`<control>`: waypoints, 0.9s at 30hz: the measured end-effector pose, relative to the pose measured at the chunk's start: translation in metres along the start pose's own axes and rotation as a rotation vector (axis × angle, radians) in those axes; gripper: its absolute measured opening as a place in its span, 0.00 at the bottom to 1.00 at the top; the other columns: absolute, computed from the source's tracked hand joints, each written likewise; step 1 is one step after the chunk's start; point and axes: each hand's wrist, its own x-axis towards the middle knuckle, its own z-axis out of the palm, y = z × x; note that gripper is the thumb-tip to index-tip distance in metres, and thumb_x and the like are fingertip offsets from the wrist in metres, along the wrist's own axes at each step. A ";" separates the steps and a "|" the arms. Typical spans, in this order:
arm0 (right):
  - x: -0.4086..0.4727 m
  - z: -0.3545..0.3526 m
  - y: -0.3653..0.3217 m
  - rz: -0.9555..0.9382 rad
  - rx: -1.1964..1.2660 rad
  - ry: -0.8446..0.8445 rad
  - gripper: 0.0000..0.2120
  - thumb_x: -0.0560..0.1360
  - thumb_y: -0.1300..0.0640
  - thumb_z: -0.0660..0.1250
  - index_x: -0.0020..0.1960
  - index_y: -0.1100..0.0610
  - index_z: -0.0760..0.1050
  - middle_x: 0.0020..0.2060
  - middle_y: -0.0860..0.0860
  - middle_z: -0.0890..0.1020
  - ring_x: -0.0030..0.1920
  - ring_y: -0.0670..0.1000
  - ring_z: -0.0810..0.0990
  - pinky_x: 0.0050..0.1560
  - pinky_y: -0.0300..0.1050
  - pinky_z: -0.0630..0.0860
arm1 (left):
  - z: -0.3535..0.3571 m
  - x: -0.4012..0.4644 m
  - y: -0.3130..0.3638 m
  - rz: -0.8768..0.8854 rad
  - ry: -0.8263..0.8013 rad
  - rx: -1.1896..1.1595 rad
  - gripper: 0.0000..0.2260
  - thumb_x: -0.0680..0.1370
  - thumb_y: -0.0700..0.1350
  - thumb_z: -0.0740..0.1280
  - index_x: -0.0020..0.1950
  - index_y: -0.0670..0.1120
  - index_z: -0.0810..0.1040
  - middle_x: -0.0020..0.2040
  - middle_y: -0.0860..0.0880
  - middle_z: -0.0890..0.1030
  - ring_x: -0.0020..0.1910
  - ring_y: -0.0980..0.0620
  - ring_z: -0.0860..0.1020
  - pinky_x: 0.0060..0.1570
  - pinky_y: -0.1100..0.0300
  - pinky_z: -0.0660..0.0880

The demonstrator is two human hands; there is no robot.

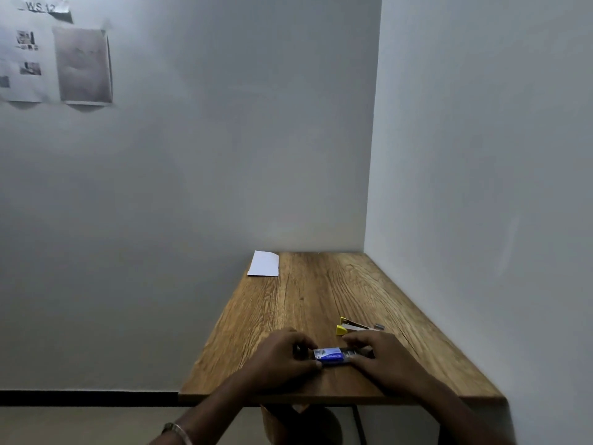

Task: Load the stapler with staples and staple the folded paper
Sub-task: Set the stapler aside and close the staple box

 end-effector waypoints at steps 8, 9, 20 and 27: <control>0.017 0.026 -0.017 -0.019 0.074 0.007 0.18 0.76 0.52 0.71 0.65 0.47 0.78 0.55 0.41 0.81 0.52 0.35 0.77 0.48 0.23 0.71 | -0.022 -0.009 -0.029 -0.012 -0.016 0.071 0.16 0.74 0.61 0.68 0.59 0.57 0.80 0.53 0.60 0.77 0.50 0.61 0.75 0.51 0.61 0.78; 0.020 0.029 -0.021 -0.024 0.084 0.009 0.18 0.76 0.52 0.71 0.65 0.47 0.78 0.55 0.42 0.82 0.52 0.37 0.78 0.49 0.24 0.71 | -0.025 -0.011 -0.034 -0.025 -0.021 0.064 0.16 0.74 0.61 0.68 0.59 0.58 0.80 0.54 0.61 0.76 0.51 0.61 0.75 0.51 0.61 0.78; 0.032 0.047 -0.031 -0.068 0.101 0.007 0.21 0.76 0.50 0.70 0.68 0.44 0.74 0.54 0.38 0.81 0.50 0.31 0.76 0.47 0.22 0.70 | -0.028 -0.021 -0.045 -0.045 0.031 0.118 0.24 0.69 0.71 0.61 0.58 0.59 0.78 0.54 0.61 0.75 0.51 0.63 0.73 0.51 0.60 0.77; 0.032 0.045 -0.031 -0.103 0.101 0.025 0.21 0.76 0.50 0.70 0.68 0.45 0.74 0.57 0.39 0.80 0.53 0.33 0.76 0.49 0.23 0.69 | -0.029 -0.022 -0.045 -0.043 0.039 0.127 0.22 0.71 0.69 0.63 0.59 0.59 0.78 0.55 0.61 0.75 0.52 0.63 0.72 0.52 0.60 0.77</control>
